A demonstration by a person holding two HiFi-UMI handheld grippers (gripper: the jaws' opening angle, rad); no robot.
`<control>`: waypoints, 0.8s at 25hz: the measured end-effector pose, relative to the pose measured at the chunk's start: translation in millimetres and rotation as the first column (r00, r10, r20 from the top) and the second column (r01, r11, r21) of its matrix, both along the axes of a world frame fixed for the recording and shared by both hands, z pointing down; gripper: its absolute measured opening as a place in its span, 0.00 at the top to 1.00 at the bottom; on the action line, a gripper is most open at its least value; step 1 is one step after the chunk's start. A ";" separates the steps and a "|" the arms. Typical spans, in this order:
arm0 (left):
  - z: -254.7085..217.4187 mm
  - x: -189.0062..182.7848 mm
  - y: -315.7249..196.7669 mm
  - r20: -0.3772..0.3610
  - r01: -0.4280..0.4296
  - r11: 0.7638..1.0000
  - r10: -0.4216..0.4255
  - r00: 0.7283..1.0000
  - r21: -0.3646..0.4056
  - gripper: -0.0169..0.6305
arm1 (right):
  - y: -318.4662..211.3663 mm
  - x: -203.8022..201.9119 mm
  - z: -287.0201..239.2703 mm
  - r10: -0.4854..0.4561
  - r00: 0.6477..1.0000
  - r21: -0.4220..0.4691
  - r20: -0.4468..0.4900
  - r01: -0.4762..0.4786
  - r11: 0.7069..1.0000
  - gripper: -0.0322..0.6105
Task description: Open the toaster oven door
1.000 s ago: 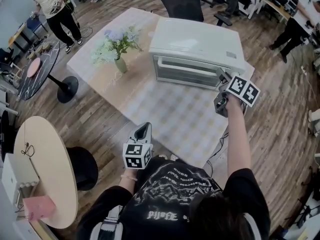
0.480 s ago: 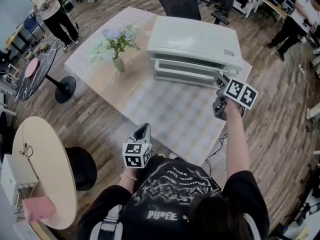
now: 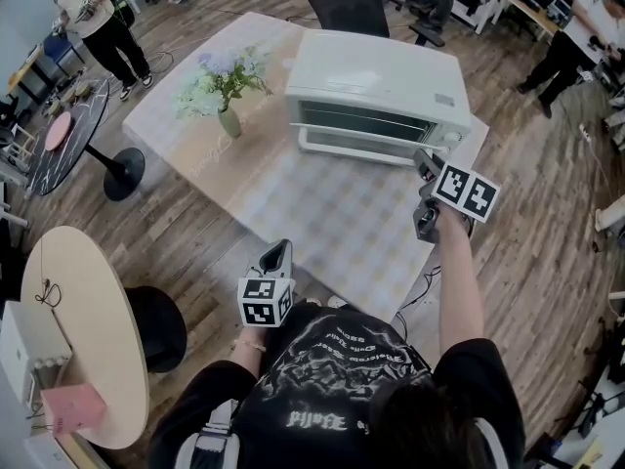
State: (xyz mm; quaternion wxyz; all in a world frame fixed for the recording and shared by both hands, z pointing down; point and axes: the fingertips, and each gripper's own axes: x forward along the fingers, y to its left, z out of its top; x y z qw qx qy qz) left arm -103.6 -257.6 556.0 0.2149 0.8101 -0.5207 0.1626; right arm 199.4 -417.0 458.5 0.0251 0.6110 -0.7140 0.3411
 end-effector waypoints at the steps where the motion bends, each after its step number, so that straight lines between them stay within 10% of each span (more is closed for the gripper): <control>1: 0.4 0.3 1.0 0.000 -0.002 1.000 0.002 1.000 -0.001 0.94 | 3.2 -0.4 1.6 -0.002 1.000 -0.002 -0.005 0.002 1.000 0.70; 20: 7.0 -3.7 12.7 0.009 -0.020 1.000 0.020 1.000 -0.021 0.94 | 39.5 -3.5 25.3 0.020 0.998 -0.020 -0.060 -0.022 1.000 0.77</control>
